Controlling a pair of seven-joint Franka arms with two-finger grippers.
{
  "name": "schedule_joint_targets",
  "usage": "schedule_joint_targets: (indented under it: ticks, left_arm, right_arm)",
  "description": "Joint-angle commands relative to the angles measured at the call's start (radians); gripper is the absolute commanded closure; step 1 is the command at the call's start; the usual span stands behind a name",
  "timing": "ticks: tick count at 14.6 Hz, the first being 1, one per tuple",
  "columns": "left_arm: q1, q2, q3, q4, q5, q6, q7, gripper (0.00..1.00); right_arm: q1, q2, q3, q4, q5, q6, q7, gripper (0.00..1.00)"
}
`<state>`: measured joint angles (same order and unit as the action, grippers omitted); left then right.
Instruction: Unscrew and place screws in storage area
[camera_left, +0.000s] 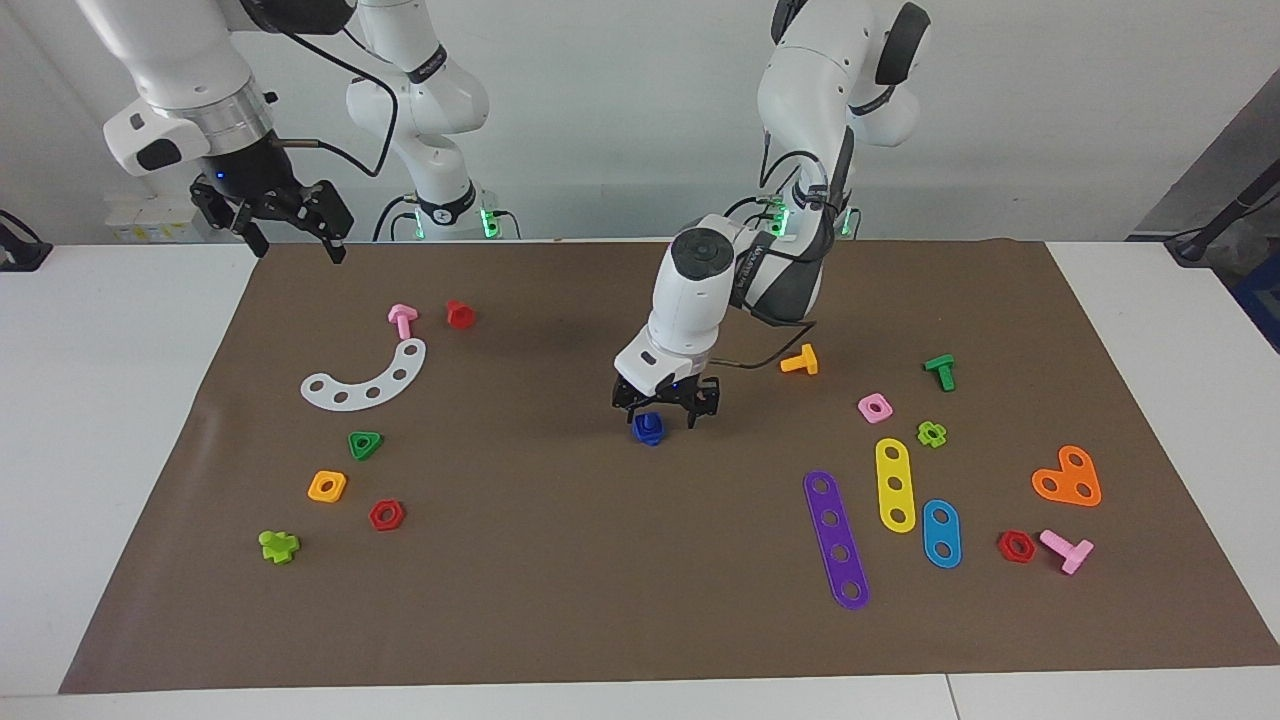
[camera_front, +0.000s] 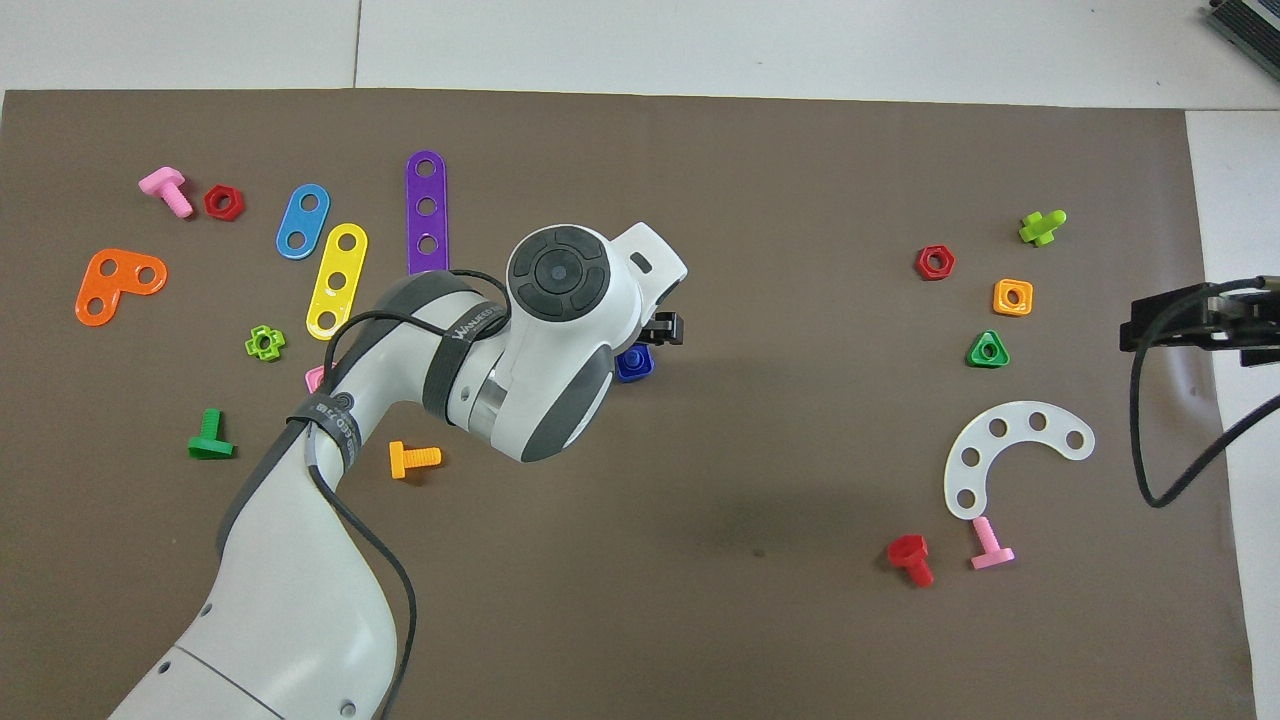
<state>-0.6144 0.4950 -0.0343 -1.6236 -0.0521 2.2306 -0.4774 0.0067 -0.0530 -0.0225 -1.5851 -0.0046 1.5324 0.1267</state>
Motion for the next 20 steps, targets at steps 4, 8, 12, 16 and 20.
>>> schedule_joint_targets:
  ticks: [4, 8, 12, 16, 20]
  left_arm:
    - [-0.034, 0.000, 0.017, -0.050, 0.028, 0.061, -0.015, 0.00]
    - [-0.039, 0.004, 0.017, -0.055, 0.026, 0.070, -0.015, 0.03]
    - [-0.039, 0.022, 0.017, -0.056, 0.028, 0.083, -0.017, 0.08]
    - [-0.039, 0.023, 0.017, -0.055, 0.028, 0.083, -0.017, 0.17]
    - [-0.039, 0.023, 0.017, -0.056, 0.028, 0.080, -0.017, 0.23]
  right_arm:
    - [-0.005, -0.021, 0.007, -0.024, -0.012, 0.002, -0.006, 0.00]
    - [-0.005, -0.021, 0.007, -0.024, -0.011, 0.002, -0.006, 0.00]
    - [-0.005, -0.022, 0.007, -0.029, -0.012, 0.002, -0.006, 0.00]
    - [-0.005, -0.022, 0.007, -0.029, -0.011, 0.002, -0.006, 0.00]
    - [-0.007, -0.022, 0.007, -0.029, -0.012, 0.002, -0.007, 0.00]
